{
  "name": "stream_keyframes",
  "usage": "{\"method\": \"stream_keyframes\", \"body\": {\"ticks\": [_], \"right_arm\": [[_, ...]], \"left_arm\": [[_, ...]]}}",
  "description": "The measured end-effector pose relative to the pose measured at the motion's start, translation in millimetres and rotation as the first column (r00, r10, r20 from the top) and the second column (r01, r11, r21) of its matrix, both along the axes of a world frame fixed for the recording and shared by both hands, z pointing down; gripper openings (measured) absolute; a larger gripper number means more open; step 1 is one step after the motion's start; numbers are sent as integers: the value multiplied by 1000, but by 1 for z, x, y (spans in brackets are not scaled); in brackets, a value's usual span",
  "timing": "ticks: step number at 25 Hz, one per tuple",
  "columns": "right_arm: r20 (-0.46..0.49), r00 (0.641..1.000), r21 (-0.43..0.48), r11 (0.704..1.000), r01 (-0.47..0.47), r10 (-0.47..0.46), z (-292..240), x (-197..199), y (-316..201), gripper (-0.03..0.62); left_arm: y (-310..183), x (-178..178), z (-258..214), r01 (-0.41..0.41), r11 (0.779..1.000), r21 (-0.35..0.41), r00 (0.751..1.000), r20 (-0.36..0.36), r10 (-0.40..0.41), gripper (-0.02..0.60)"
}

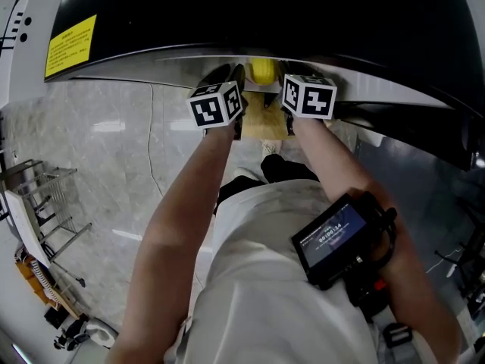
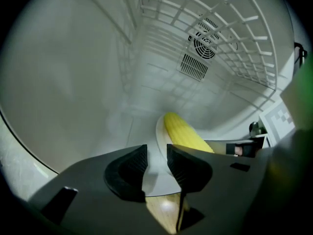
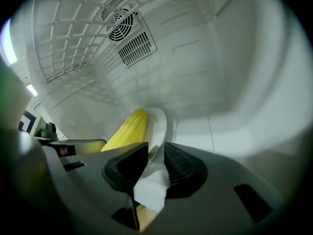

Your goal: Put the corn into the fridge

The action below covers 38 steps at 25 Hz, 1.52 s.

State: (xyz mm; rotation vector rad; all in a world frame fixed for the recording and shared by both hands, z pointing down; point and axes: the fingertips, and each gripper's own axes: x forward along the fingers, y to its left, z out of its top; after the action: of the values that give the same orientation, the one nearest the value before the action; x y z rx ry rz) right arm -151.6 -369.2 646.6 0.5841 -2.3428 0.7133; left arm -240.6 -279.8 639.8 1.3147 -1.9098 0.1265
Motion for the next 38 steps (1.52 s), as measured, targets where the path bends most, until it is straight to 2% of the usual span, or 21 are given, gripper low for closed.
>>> {"method": "stream_keyframes", "body": {"ticks": [4, 7, 16, 17, 18, 20, 24, 28, 38], "right_arm": [[36, 999, 74, 997, -20, 18, -5, 6, -5, 84], [32, 999, 95, 995, -26, 23, -4, 12, -4, 83], [28, 999, 110, 993, -36, 33, -6, 26, -6, 80], [32, 999, 115, 993, -36, 33, -11, 28, -2, 76], [37, 999, 121, 992, -37, 32, -16, 30, 1, 39], [45, 999, 132, 991, -35, 29, -22, 33, 5, 38], [57, 998, 142, 989, -27, 19, -26, 39, 9, 20], [80, 997, 145, 989, -6, -6, -36, 43, 20, 6], [138, 990, 121, 993, 13, -29, -65, 69, 52, 6]], "left_arm": [[6, 1, -5, -16, 1000, 6, 1000, 12, 16, 104], [12, 4, -8, -25, 1000, 7, 999, 26, 25, 104], [24, 13, -24, -41, 998, 48, 999, 35, 39, 101], [29, 16, -28, -41, 998, 54, 999, 37, 40, 101], [33, 18, -33, -43, 997, 59, 998, 40, 40, 100], [40, 20, -37, -44, 997, 64, 998, 50, 41, 97], [48, 25, -40, -34, 996, 79, 998, 64, 29, 34], [56, 32, -47, -44, 995, 93, 996, 76, 37, 9], [76, 65, -79, -77, 984, 159, 994, 93, 63, 8]]}}
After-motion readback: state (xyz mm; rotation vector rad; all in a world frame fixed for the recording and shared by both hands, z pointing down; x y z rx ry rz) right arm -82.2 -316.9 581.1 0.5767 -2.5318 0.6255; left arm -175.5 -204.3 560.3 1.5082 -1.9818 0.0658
